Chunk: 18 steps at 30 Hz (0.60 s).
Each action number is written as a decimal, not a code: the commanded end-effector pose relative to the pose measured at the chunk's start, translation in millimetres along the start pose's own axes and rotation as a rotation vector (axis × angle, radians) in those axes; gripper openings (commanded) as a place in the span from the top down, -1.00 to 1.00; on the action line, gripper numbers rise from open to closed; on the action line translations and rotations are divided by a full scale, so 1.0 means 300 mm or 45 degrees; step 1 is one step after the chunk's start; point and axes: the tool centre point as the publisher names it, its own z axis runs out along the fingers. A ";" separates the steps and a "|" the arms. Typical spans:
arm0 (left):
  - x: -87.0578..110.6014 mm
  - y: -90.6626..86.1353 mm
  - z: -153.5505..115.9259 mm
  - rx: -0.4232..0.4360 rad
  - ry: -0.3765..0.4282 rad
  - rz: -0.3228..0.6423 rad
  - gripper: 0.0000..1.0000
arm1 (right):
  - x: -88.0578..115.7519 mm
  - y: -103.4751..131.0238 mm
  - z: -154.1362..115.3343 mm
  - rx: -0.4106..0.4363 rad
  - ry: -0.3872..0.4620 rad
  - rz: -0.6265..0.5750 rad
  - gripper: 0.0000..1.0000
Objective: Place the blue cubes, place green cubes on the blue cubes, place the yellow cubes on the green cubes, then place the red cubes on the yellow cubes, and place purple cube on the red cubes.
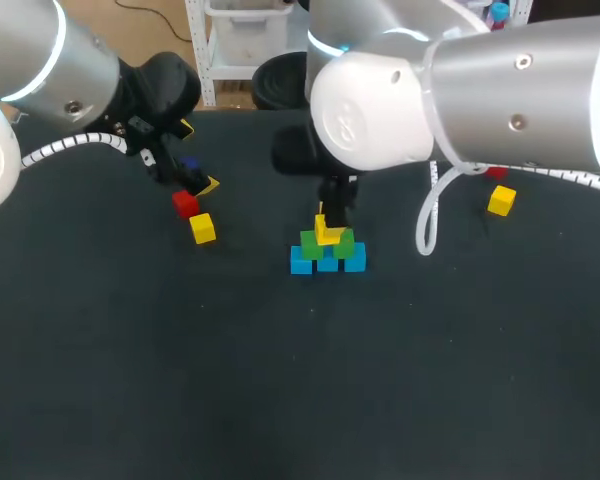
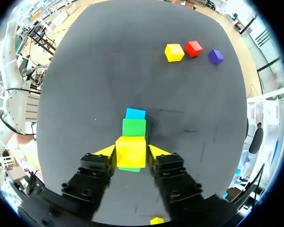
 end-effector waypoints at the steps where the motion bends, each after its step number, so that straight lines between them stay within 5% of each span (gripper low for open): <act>1: 0.002 0.006 0.003 0.005 -0.004 0.003 -1.00 | 0.000 -0.003 0.004 0.000 -0.002 0.003 -1.00; 18: 0.002 0.006 0.003 0.005 -0.004 0.003 -1.00 | 0.002 -0.014 -0.002 0.010 -0.025 0.044 -1.00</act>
